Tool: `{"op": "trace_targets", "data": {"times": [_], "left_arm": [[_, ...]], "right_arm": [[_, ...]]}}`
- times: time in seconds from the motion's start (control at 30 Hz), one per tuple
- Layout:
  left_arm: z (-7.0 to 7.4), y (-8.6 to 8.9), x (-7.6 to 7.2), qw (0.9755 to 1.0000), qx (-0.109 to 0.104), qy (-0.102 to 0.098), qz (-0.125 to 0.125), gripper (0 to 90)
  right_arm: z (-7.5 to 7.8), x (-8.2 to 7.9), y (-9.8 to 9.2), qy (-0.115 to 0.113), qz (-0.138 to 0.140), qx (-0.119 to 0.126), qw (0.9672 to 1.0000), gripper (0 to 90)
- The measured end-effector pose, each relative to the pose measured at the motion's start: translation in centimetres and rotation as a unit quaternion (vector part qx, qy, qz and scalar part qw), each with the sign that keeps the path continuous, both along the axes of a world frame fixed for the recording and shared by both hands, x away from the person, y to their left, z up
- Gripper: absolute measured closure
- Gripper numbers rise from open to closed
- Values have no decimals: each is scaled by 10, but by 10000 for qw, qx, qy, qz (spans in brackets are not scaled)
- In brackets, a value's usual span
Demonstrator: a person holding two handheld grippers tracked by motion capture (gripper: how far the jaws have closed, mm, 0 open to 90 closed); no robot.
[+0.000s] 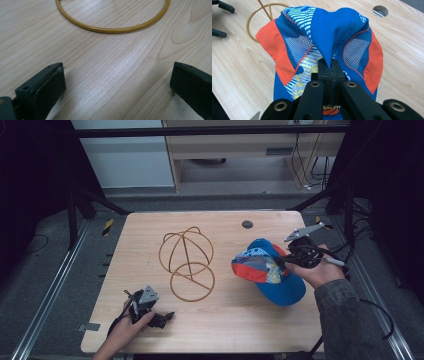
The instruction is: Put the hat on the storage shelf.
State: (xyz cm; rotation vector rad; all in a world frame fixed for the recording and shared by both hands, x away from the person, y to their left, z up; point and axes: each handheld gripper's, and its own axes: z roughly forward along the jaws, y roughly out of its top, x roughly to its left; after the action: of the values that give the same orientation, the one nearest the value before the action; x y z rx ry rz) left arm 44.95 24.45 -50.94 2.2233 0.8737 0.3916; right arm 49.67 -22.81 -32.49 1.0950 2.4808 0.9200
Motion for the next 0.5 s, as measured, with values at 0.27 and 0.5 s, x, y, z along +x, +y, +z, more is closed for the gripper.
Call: {"op": "trace_targets", "data": {"times": [0.27,0.5], "left_arm": [[0,0,0,10000,-2,1,17,0],[0,-1,-1,10000,-35,-2,40,0]], "right_arm": [[16,-3,-7,-113,-103,57,9999,900],[29,-4,-9,-247,-51,34,9997,900]]}}
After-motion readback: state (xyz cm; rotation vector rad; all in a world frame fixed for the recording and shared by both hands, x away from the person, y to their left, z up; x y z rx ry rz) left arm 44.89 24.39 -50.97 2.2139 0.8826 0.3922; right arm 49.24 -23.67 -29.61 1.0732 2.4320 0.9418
